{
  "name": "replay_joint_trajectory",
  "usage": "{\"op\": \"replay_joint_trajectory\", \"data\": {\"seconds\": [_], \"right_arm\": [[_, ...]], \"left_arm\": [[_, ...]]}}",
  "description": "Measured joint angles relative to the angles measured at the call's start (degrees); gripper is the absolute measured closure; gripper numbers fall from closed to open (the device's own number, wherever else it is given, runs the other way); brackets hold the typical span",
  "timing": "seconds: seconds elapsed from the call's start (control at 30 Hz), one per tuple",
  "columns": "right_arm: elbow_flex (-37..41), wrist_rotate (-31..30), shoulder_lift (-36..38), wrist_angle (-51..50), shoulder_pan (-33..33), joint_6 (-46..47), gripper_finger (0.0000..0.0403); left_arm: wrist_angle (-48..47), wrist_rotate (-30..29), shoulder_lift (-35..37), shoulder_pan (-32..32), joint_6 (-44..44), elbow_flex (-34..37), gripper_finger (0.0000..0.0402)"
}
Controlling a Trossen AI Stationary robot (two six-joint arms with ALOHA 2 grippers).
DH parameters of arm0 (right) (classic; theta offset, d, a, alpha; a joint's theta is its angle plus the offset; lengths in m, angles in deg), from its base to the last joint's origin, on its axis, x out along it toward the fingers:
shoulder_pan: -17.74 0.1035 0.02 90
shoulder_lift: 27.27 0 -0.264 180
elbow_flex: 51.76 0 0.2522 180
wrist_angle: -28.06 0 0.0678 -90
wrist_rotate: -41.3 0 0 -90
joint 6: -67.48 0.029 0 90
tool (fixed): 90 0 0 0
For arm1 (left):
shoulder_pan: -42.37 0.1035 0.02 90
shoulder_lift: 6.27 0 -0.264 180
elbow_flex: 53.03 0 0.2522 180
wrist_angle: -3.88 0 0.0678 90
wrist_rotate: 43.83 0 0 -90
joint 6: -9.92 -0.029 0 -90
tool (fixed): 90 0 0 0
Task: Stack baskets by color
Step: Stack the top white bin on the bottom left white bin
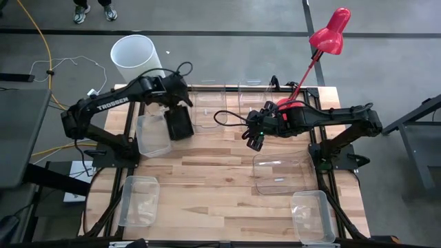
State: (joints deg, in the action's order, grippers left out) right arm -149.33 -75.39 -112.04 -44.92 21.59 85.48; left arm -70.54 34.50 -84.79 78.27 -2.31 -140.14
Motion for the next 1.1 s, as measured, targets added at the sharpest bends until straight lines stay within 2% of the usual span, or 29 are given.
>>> {"op": "replay_joint_trajectory", "data": {"seconds": [0.13, 0.33, 0.47, 0.57, 0.67, 0.8, 1.1], "right_arm": [[0.00, 0.00, -0.02, 0.02, 0.00, -0.02, 0.0167], [0.00, -0.08, -0.01, 0.04, 0.00, -0.02, 0.0167], [0.00, -0.09, 0.00, 0.07, 0.00, -0.02, 0.0167], [0.00, -0.13, 0.00, 0.07, 0.00, -0.02, 0.0167], [0.00, -0.17, -0.01, 0.04, 0.00, -0.04, 0.0167], [0.00, -0.14, -0.02, -0.02, 0.00, -0.04, 0.0167], [0.00, 0.24, -0.02, 0.04, 0.00, -1.53, 0.0167]], "left_arm": [[0.02, 2.98, 0.00, -0.53, 3.00, -3.07, 0.0196], [0.56, 9.54, 0.00, -3.37, 12.56, -3.93, 0.0201], [2.59, 9.74, 0.00, -7.64, 17.73, -3.93, 0.0201], [7.58, 9.49, 0.33, -11.91, 22.42, -3.81, 0.0201], [19.17, 9.24, 2.57, -16.52, 27.03, -1.10, 0.0202], [31.62, 4.41, 6.73, -22.68, 30.94, 5.62, 0.0202], [43.90, -7.52, 19.17, -36.46, 39.46, 22.08, 0.0202]]}}
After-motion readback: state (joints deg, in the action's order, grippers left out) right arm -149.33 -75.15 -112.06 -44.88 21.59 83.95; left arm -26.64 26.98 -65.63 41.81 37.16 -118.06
